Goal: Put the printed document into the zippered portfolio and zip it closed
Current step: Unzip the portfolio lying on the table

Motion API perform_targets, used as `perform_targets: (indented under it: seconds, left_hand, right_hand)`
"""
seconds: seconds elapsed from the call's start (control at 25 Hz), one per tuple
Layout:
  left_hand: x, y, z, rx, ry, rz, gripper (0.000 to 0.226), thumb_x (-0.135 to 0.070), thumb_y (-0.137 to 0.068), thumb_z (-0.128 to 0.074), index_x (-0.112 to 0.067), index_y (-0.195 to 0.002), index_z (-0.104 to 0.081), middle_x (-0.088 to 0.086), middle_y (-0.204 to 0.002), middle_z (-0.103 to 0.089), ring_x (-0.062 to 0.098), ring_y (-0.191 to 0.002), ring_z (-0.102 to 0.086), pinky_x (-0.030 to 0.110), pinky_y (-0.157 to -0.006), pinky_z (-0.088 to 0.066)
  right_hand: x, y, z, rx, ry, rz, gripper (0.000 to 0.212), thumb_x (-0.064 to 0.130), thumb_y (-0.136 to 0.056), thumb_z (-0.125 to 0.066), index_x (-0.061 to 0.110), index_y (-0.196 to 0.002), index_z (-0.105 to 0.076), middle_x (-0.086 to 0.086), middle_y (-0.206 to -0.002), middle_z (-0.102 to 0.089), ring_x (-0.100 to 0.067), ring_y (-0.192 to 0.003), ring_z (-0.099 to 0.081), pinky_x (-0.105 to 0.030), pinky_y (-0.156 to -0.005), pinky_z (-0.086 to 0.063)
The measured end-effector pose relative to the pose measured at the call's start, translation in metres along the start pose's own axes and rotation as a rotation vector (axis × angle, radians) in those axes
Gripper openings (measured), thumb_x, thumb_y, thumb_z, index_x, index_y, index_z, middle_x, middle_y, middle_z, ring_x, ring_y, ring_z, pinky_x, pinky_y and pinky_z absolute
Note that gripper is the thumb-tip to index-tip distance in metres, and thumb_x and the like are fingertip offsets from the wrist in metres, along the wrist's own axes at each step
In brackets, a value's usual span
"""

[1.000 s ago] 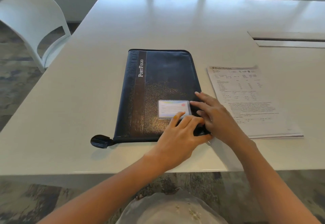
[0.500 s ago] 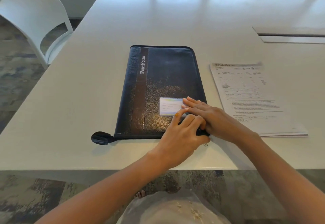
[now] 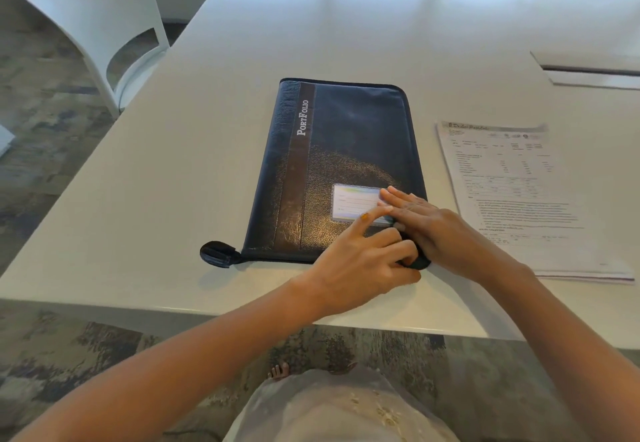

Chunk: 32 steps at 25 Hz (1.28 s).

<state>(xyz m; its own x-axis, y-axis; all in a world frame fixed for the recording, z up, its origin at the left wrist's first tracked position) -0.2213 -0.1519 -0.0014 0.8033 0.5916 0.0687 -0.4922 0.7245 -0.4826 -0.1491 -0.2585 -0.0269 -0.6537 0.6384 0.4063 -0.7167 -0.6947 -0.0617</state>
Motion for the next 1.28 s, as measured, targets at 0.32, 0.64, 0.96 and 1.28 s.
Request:
perform_targets:
  seconds: [0.32,0.64,0.96,1.28]
  left_hand:
    - [-0.008,0.034,0.002,0.035,-0.003,0.728,0.035,-0.059,-0.085,-0.055,-0.027,-0.075,-0.067,-0.004,-0.097,-0.062,0.019,-0.094,-0.055,0.053,-0.105,-0.031]
    - [-0.026,0.031,-0.002,-0.035,-0.052,0.992,0.023,-0.054,-0.081,-0.065,-0.033,-0.075,-0.071,-0.008,-0.104,-0.059,0.017,-0.102,-0.053,0.055,-0.111,-0.022]
    - [-0.033,0.031,0.001,-0.091,-0.043,1.081,0.014,-0.043,-0.076,-0.072,-0.030,-0.074,-0.067,-0.005,-0.111,-0.056,0.016,-0.109,-0.049,0.054,-0.111,-0.023]
    - [-0.030,0.034,0.006,-0.114,-0.035,1.046,0.017,-0.046,-0.078,-0.069,-0.031,-0.071,-0.066,-0.007,-0.111,-0.054,0.013,-0.111,-0.046,0.054,-0.111,-0.022]
  right_hand:
    - [0.006,-0.001,0.004,-0.024,-0.072,-0.057,0.048,0.010,-0.097,-0.048,0.012,-0.143,-0.037,-0.006,-0.152,-0.034,-0.014,-0.143,-0.020,-0.031,-0.118,-0.017]
    - [0.011,-0.004,0.003,-0.039,0.007,-0.077,0.047,0.024,-0.099,-0.045,0.013,-0.144,-0.037,-0.004,-0.153,-0.034,-0.017,-0.145,-0.023,-0.028,-0.117,-0.016]
    - [0.001,-0.004,-0.016,0.163,0.213,-0.092,0.070,0.066,-0.087,-0.008,0.037,-0.150,0.005,0.005,-0.160,0.015,-0.014,-0.145,0.021,-0.033,-0.117,0.013]
    - [0.001,0.026,-0.006,0.214,0.098,0.204,0.066,0.064,-0.092,-0.032,0.038,-0.150,-0.015,0.004,-0.161,-0.004,-0.012,-0.148,0.010,-0.039,-0.120,0.002]
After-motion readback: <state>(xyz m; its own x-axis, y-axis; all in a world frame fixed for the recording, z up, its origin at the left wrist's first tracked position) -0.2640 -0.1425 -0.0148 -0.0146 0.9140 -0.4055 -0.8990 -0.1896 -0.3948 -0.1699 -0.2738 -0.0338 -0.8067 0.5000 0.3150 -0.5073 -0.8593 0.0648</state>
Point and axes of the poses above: each hand's wrist, its own y-axis away from the middle knuckle, its own z-axis out of the back of the hand, x = y × z, the point moved 6 cm from there along -y, towards the middle knuckle
